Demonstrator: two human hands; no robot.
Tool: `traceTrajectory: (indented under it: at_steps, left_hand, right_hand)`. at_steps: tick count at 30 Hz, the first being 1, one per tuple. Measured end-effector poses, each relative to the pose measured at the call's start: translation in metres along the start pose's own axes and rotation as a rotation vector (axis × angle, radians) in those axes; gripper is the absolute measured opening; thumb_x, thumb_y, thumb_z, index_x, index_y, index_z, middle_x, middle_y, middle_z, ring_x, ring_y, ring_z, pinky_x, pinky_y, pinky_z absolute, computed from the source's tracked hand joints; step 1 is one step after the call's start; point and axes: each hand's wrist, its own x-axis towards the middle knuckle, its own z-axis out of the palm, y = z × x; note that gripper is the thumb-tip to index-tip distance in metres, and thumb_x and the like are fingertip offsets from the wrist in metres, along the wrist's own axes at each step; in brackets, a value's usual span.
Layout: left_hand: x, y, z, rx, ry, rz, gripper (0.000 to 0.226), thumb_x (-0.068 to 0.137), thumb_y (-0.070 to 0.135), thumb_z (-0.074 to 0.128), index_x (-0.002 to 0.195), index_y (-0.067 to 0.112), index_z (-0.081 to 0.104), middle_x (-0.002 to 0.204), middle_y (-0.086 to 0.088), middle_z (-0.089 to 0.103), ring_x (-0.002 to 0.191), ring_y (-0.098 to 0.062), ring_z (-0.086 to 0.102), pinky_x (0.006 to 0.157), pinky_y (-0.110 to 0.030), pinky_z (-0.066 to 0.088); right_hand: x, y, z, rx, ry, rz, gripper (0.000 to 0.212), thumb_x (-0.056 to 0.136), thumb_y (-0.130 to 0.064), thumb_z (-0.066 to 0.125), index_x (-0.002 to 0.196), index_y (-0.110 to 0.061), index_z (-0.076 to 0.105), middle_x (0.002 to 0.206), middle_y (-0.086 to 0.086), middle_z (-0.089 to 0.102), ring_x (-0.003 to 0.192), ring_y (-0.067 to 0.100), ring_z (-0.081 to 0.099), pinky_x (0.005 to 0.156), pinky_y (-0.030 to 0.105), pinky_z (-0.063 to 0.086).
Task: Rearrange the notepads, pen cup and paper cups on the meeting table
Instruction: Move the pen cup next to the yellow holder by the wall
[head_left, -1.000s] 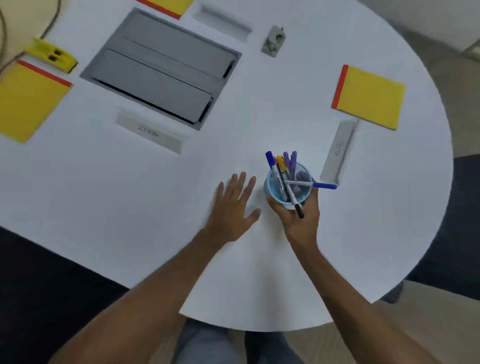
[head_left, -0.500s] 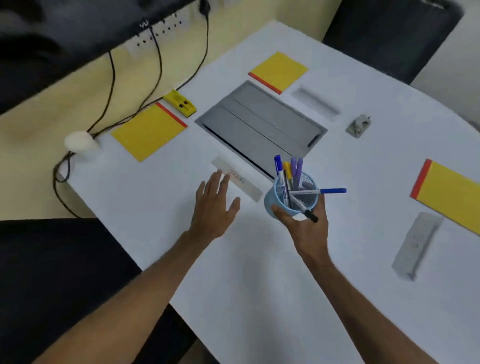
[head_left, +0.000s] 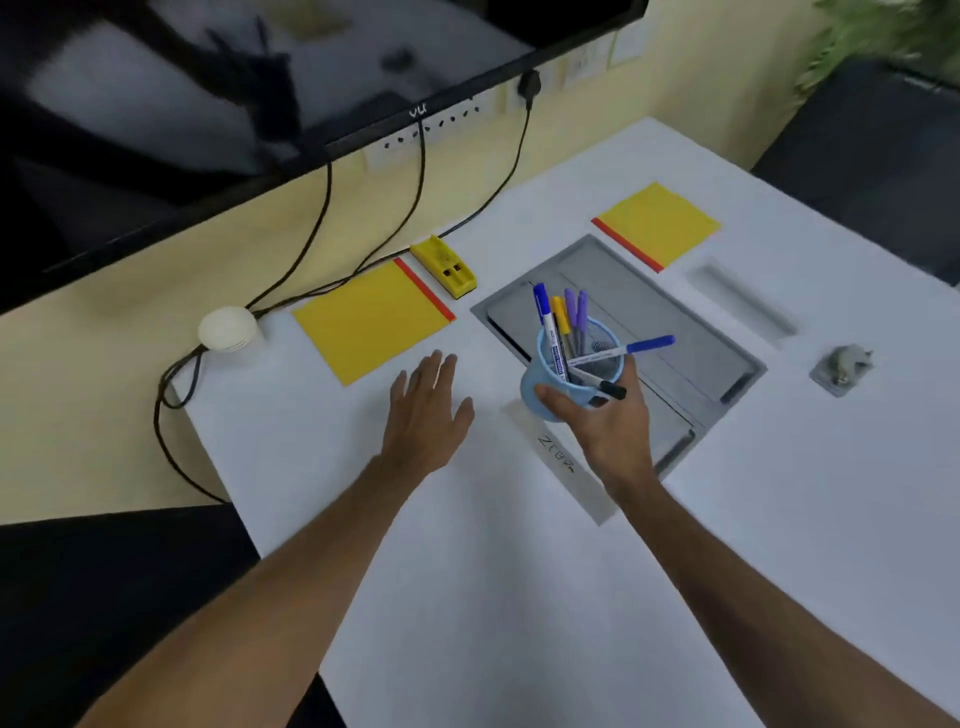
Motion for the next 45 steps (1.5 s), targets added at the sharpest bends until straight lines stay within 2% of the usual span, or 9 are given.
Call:
traceTrajectory:
  at_steps: [3, 7, 10, 15, 21, 25, 29, 37, 45]
  left_hand:
    - [0.041, -0.012, 0.013, 0.059, -0.03, 0.008, 0.068, 0.099, 0.046, 0.044, 0.156, 0.016, 0.022, 0.164, -0.011, 0.022, 0.151, -0.026, 0.018, 0.122, -0.046, 0.014]
    - [0.092, -0.026, 0.035, 0.139, -0.062, -0.037, 0.073, 0.098, 0.056, 0.037, 0.158, 0.019, 0.016, 0.165, -0.011, 0.015, 0.153, -0.029, 0.01, 0.122, -0.05, 0.009]
    - [0.108, -0.035, 0.054, 0.172, -0.061, -0.045, 0.072, 0.098, 0.057, 0.036, 0.157, 0.018, 0.021, 0.164, -0.012, 0.02, 0.153, -0.029, 0.013, 0.122, -0.052, 0.01]
    - [0.111, -0.041, 0.071, 0.25, 0.027, -0.031, 0.071, 0.096, 0.06, 0.023, 0.154, 0.019, 0.028, 0.163, -0.012, 0.025, 0.151, -0.029, 0.017, 0.121, -0.053, 0.012]
    - [0.111, -0.043, 0.078, 0.262, 0.062, -0.021, 0.07, 0.097, 0.058, 0.018, 0.155, 0.02, 0.026, 0.164, -0.012, 0.022, 0.152, -0.03, 0.016, 0.121, -0.053, 0.014]
    - [0.112, -0.045, 0.079, 0.27, 0.058, -0.024, 0.071, 0.098, 0.059, 0.013, 0.157, 0.022, 0.021, 0.165, -0.011, 0.017, 0.153, -0.028, 0.012, 0.121, -0.053, 0.012]
    - [0.112, -0.043, 0.08, 0.264, 0.048, -0.025, 0.073, 0.096, 0.062, 0.007, 0.157, 0.023, 0.019, 0.166, -0.009, 0.014, 0.154, -0.027, 0.007, 0.121, -0.053, 0.011]
    - [0.116, -0.042, 0.079, 0.251, -0.008, -0.046, 0.076, 0.094, 0.065, 0.001, 0.159, 0.026, 0.008, 0.167, -0.007, 0.002, 0.154, -0.026, -0.004, 0.122, -0.052, 0.006]
    - [0.115, -0.045, 0.081, 0.243, -0.004, -0.049, 0.076, 0.095, 0.066, 0.005, 0.158, 0.026, 0.009, 0.167, -0.007, 0.003, 0.154, -0.026, -0.004, 0.122, -0.053, 0.006]
  right_hand:
    - [0.037, 0.008, 0.021, -0.048, -0.048, -0.008, 0.069, 0.069, -0.032, 0.089, 0.122, -0.047, 0.047, 0.109, -0.037, 0.063, 0.103, -0.009, 0.063, 0.081, 0.013, 0.054]
    - [0.09, 0.024, 0.046, -0.095, -0.081, 0.005, 0.064, 0.06, -0.054, 0.085, 0.109, -0.057, 0.044, 0.104, -0.04, 0.061, 0.1, -0.009, 0.062, 0.082, 0.018, 0.053]
    - [0.124, 0.04, 0.063, -0.128, -0.097, -0.008, 0.068, 0.061, -0.054, 0.086, 0.113, -0.051, 0.043, 0.105, -0.035, 0.059, 0.101, -0.004, 0.062, 0.085, 0.023, 0.055]
    - [0.169, 0.059, 0.087, -0.13, -0.087, -0.061, 0.069, 0.067, -0.042, 0.088, 0.121, -0.045, 0.045, 0.109, -0.034, 0.062, 0.1, -0.012, 0.062, 0.079, 0.011, 0.052]
    - [0.237, 0.076, 0.111, -0.106, 0.027, -0.101, 0.059, 0.068, -0.039, 0.086, 0.113, -0.041, 0.048, 0.11, -0.02, 0.065, 0.098, -0.003, 0.064, 0.085, 0.028, 0.057]
    - [0.289, 0.075, 0.134, -0.134, 0.006, -0.104, 0.069, 0.066, -0.043, 0.087, 0.119, -0.033, 0.045, 0.107, -0.022, 0.061, 0.095, -0.006, 0.061, 0.089, 0.03, 0.057]
    - [0.328, 0.075, 0.154, -0.168, -0.023, -0.089, 0.079, 0.064, -0.047, 0.086, 0.128, -0.026, 0.046, 0.114, -0.016, 0.058, 0.102, 0.004, 0.059, 0.093, 0.03, 0.055]
    - [0.352, 0.084, 0.181, -0.217, -0.088, -0.094, 0.082, 0.069, -0.044, 0.086, 0.135, -0.021, 0.044, 0.126, -0.008, 0.059, 0.11, 0.01, 0.057, 0.097, 0.033, 0.054]
    - [0.352, 0.089, 0.19, -0.246, -0.101, -0.077, 0.082, 0.071, -0.045, 0.085, 0.137, -0.021, 0.043, 0.129, -0.006, 0.06, 0.11, 0.011, 0.058, 0.096, 0.035, 0.055]
